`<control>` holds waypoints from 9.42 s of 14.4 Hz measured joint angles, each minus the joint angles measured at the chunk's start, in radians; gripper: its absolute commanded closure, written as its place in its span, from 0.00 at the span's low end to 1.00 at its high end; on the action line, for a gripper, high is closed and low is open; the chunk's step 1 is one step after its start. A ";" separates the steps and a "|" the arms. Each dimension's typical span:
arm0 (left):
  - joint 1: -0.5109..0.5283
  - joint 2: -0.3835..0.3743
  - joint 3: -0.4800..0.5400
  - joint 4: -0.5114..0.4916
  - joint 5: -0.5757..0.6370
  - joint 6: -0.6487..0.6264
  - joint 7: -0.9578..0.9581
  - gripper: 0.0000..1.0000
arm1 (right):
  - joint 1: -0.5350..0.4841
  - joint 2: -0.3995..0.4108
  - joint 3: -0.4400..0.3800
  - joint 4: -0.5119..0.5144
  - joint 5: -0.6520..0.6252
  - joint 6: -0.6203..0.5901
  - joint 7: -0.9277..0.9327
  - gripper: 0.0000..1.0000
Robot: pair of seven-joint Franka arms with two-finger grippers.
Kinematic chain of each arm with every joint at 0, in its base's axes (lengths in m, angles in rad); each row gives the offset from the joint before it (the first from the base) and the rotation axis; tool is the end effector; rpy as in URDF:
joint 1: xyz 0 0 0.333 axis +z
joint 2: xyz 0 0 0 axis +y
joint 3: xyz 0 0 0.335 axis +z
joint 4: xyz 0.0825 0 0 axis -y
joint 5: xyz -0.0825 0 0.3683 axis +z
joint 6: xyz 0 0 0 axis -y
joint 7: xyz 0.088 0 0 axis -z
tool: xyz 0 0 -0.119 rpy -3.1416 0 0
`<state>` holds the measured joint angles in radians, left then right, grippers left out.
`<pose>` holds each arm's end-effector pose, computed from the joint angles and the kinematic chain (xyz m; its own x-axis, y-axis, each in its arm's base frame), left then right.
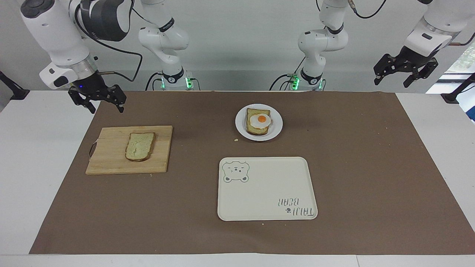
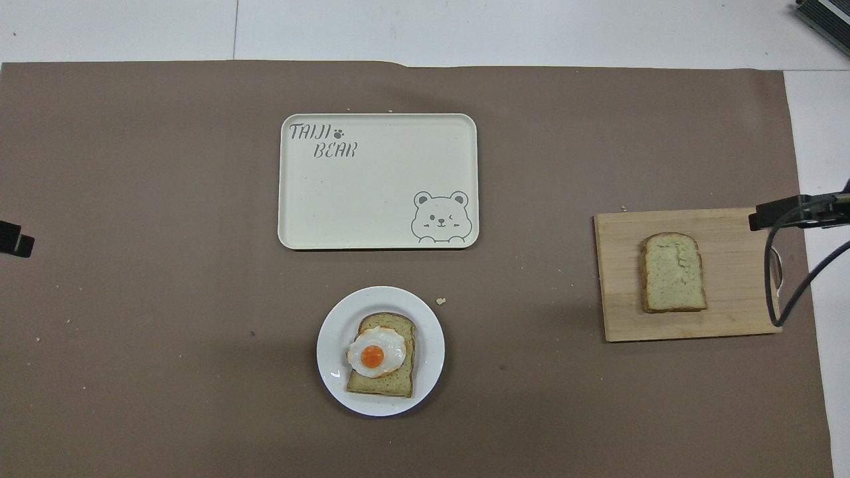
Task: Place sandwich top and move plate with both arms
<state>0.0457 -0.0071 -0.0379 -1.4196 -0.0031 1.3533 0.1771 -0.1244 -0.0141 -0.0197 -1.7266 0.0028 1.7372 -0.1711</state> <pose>0.5116 0.0035 0.6841 0.9839 -0.1691 -0.0578 -0.1687 -0.9856 0.0132 0.5393 -0.0780 0.5820 0.9993 0.0266 0.0249 0.0266 -0.9996 0.0012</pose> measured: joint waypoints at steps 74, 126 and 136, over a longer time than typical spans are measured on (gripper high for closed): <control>0.000 0.000 0.000 0.000 0.000 0.000 0.000 0.00 | 0.789 0.182 0.066 -0.483 0.725 0.709 0.344 0.16; -0.422 -0.149 -0.010 -1.259 -1.234 1.060 0.515 1.00 | 0.118 0.025 -0.007 0.180 -0.004 -0.205 0.154 0.00; -0.248 -0.151 0.008 -1.220 -1.247 0.843 0.537 1.00 | 0.118 0.025 -0.007 0.180 -0.004 -0.205 0.154 0.00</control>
<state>-0.2021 -0.1582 -0.0295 -2.6395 -1.2497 2.1961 0.7144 -0.0061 0.0113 -0.0265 -1.5464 -0.0015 1.5319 -0.0174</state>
